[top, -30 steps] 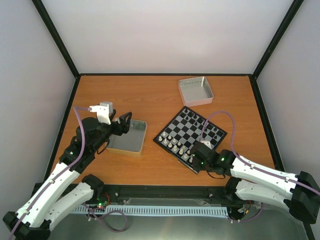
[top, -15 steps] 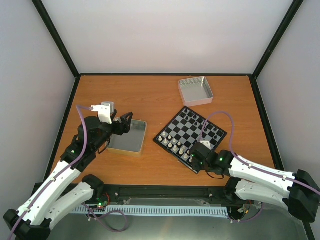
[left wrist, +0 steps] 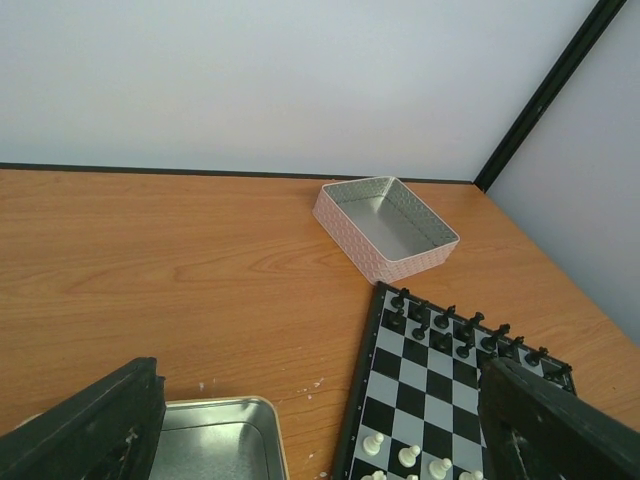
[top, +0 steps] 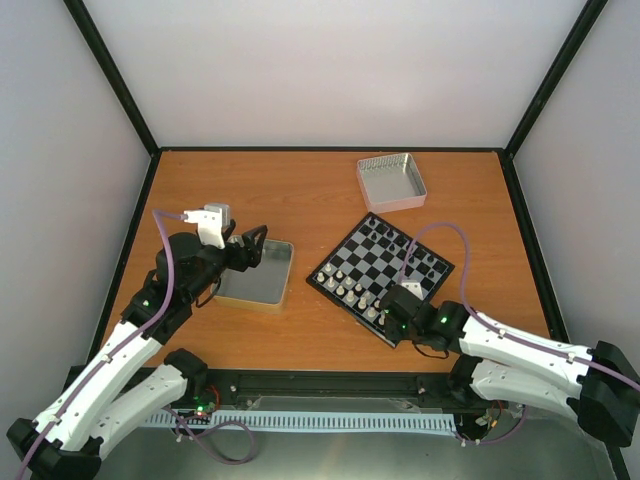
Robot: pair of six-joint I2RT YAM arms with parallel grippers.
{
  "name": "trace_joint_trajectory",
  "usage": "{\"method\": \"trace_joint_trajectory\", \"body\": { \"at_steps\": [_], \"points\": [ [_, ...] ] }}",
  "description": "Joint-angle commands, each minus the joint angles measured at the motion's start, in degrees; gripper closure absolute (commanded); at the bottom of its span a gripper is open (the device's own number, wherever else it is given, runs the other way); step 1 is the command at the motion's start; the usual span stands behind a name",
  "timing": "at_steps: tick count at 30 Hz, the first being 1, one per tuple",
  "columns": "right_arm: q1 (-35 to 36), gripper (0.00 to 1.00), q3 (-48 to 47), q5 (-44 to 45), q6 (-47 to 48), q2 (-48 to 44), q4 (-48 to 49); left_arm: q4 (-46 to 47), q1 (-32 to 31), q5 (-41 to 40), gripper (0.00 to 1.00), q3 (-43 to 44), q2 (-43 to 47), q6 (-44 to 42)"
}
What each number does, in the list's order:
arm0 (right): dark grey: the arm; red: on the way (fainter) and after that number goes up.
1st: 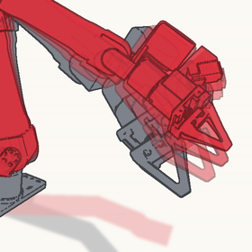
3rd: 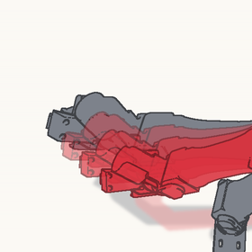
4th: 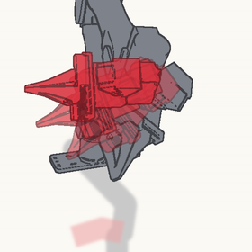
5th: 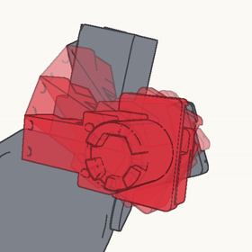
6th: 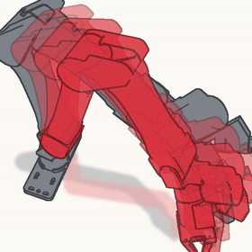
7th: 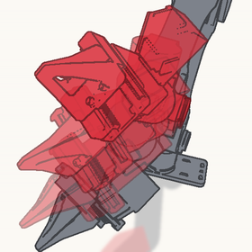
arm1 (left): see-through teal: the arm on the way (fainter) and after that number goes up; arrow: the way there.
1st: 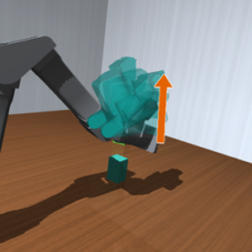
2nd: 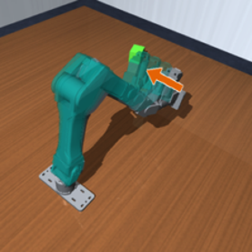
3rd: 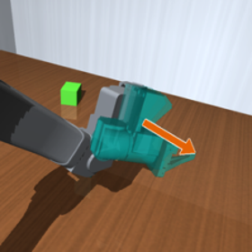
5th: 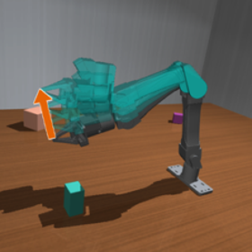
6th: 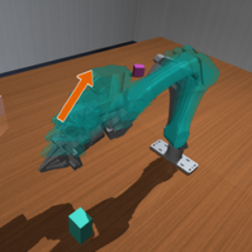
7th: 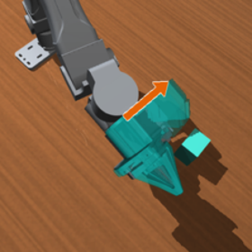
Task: Set up the chess pieces on the board
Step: Place the chess piece on the chessboard, then reset both arms
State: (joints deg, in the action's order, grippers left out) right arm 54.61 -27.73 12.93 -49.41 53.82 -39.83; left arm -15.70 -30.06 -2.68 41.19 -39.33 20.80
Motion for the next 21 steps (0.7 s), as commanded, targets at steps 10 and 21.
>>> {"method": "trace_joint_trajectory", "body": {
  "at_steps": [10, 21],
  "points": [
    [0.57, 0.76, -2.31, 2.79, -2.04, -3.8, -4.52, -0.17, -0.23, 0.31, 0.13, 1.63, 0.8, -0.72],
    [0.59, 0.55, -17.47, 12.6, 1.17, -9.96, -15.93, -5.6, -0.26, -2.07, 0.0, 5.99, 3.31, -1.02]
  ]
}}
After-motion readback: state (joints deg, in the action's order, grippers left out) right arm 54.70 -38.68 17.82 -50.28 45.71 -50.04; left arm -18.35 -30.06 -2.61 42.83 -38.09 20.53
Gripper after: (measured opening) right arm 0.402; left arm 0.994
